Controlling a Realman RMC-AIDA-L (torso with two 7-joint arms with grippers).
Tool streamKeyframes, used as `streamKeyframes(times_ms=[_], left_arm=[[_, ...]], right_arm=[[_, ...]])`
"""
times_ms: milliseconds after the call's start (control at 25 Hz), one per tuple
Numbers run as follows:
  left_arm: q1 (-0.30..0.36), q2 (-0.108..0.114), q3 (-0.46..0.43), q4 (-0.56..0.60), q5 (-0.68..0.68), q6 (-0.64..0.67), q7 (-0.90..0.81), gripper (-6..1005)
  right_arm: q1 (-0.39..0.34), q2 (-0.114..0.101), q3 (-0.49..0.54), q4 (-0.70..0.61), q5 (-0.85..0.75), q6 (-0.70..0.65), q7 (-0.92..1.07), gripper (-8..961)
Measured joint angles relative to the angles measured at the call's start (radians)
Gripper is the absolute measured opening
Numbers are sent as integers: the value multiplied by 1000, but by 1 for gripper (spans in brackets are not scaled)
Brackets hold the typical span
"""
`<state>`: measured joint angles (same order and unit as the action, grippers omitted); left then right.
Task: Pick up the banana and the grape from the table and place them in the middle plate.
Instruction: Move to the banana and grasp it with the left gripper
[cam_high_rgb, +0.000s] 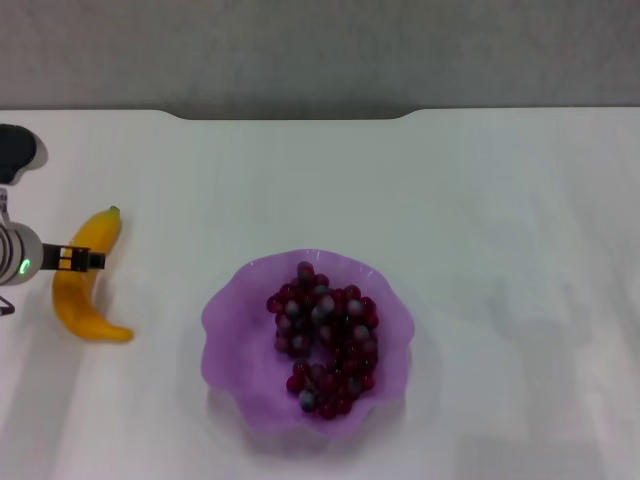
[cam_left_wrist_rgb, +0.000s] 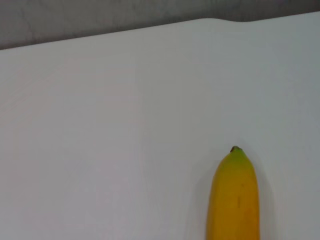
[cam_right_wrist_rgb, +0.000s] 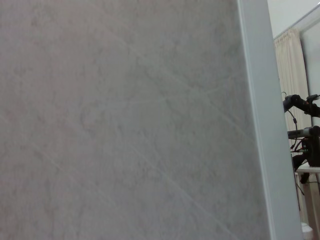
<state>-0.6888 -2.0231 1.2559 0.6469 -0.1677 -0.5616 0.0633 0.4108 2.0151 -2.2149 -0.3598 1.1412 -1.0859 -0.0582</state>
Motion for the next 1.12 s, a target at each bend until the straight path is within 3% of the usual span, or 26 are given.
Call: streamKeyframes(times_ms=[880, 1120], left_arm=[[-22, -4, 5, -73, 4, 17, 7, 813], [-32, -3, 5, -91, 4, 15, 11, 572]], right_arm=[[3, 1, 0, -3, 0, 15, 0, 894], [3, 1, 0, -5, 0, 15, 0, 894]])
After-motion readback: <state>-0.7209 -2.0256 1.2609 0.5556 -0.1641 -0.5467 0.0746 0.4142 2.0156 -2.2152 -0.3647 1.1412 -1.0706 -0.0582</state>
